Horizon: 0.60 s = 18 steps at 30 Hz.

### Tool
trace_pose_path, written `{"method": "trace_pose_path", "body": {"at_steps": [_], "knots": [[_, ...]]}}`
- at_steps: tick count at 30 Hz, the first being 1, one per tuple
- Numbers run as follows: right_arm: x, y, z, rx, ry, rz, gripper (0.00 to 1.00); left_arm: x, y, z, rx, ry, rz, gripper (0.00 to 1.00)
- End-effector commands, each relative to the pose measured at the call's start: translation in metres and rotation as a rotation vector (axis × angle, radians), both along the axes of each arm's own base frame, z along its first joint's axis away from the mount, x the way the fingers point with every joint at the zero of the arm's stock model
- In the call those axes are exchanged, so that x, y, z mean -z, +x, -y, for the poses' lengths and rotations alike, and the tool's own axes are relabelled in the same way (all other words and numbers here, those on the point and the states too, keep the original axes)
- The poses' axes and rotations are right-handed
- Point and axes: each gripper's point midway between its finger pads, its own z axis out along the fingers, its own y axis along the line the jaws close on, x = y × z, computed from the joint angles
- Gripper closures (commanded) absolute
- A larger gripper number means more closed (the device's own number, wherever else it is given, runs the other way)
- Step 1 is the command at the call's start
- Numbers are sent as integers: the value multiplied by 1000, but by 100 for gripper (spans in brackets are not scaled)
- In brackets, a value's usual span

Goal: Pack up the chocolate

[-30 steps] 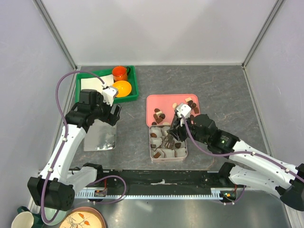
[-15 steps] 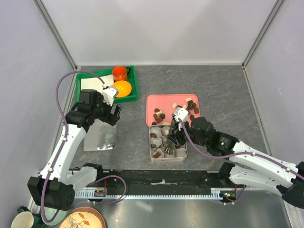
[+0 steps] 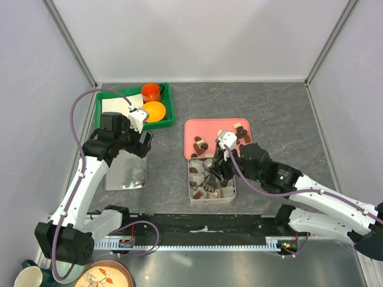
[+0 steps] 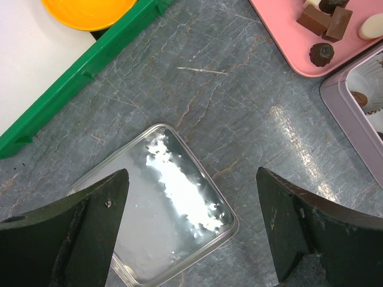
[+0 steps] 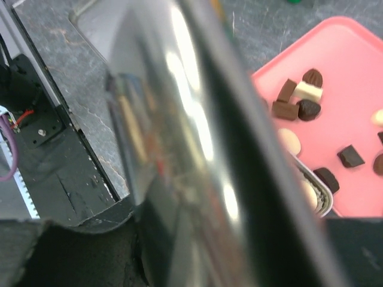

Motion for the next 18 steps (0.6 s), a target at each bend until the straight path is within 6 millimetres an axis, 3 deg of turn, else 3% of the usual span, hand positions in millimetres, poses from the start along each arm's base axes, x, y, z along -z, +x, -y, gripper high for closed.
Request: {"method": "trace_pose_path", "body": {"at_steps": [1,4,8,14,15,17,18], "knots": [[-44,8,-9,4,75,69,54,-9,5,1,-7,-17,40,5],[-56,12,-10,17,86,96,58,-10,4,1,-7,-17,43,5],[-75,40,-7,119,58,191,70,-8,3,1,-8,-21,43,5],[-105,100,-20,274,53,325,82,-9,7,1,-17,-25,48,5],[-96,115,-24,273,20,332,83,-10,7,1,-17,-26,51,5],[-104,135,-30,276,54,337,83,-12,8,1,-19,-26,55,5],[-97,156,-28,306,55,328,83,-12,9,2,-16,-28,57,5]]}}
